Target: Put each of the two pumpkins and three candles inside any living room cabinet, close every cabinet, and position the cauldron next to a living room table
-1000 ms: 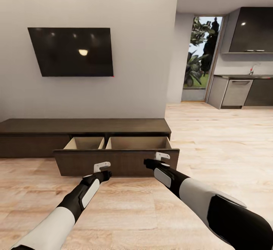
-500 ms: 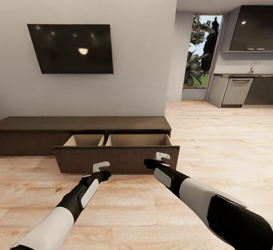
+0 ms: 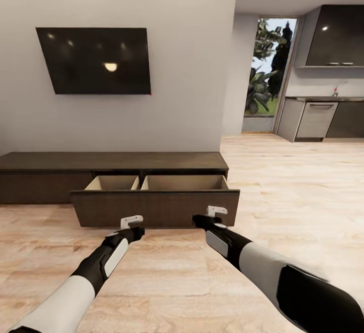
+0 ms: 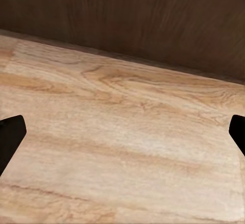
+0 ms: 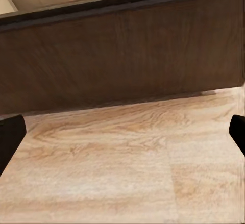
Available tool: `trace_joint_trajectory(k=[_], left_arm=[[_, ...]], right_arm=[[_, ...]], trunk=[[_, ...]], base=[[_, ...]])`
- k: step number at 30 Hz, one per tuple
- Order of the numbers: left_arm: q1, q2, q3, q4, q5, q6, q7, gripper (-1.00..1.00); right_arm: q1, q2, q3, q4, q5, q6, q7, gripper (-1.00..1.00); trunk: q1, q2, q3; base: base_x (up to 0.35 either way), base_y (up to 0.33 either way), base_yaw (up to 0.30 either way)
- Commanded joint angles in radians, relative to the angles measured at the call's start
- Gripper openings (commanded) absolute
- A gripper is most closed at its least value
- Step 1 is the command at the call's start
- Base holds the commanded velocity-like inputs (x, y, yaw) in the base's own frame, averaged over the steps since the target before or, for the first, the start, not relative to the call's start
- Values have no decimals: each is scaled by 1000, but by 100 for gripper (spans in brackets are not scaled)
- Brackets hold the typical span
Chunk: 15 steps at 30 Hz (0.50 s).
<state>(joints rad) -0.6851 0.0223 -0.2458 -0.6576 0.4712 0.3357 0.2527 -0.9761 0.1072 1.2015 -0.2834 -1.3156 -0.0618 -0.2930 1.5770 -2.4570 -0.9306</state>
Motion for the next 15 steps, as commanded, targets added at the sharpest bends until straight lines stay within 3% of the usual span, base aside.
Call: trace_joint_trajectory(k=[1, 5, 15], left_arm=[[-1, 2, -9, -2, 11, -6, 10, 100], [21, 2, -21, -5, 10, -69, 10, 100], [47, 2, -58, -14, 9, -163, 14, 100]], right_arm=[[19, 2, 21, 2, 22, -37, -6, 100], [41, 7, 31, 42, 63, -71, -8, 100], [45, 8, 34, 74, 74, -100, -7, 100]], trunk=[[4, -8, -4], [19, -36, -17], [27, -45, -55]], base=[[0, 0, 0], [0, 0, 0], [0, 0, 0]])
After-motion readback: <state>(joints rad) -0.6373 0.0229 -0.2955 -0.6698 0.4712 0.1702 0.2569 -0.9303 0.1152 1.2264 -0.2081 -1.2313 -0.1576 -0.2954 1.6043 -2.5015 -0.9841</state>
